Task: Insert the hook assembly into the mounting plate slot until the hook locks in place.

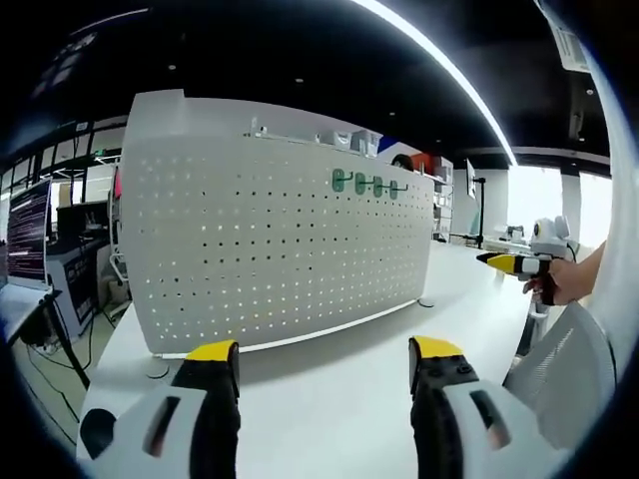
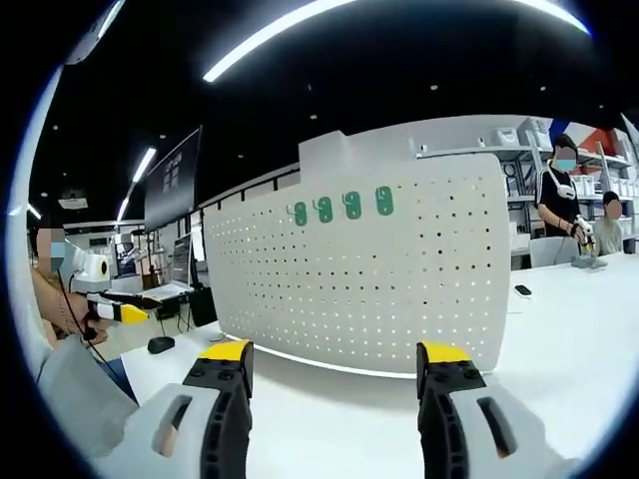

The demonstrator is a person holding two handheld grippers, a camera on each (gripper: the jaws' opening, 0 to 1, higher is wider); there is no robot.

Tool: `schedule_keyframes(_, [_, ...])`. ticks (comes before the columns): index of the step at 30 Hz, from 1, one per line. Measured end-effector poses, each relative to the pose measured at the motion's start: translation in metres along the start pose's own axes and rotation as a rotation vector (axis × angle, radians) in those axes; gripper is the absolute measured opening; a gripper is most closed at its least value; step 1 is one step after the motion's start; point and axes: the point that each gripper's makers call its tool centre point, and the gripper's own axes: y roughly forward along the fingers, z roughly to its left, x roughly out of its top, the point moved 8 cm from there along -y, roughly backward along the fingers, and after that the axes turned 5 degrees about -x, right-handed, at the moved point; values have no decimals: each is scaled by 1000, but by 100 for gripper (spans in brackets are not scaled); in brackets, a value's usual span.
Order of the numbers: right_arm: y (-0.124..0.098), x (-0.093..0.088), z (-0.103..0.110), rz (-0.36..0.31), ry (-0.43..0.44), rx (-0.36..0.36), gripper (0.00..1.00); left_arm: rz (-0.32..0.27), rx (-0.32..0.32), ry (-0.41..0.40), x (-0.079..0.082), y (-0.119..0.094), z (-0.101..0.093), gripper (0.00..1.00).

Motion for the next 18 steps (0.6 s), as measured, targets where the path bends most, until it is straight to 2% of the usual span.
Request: schedule_keyframes(18, [-4,-3,-4,6,6,-5,65,13,0,-7,-5,-3,0,71])
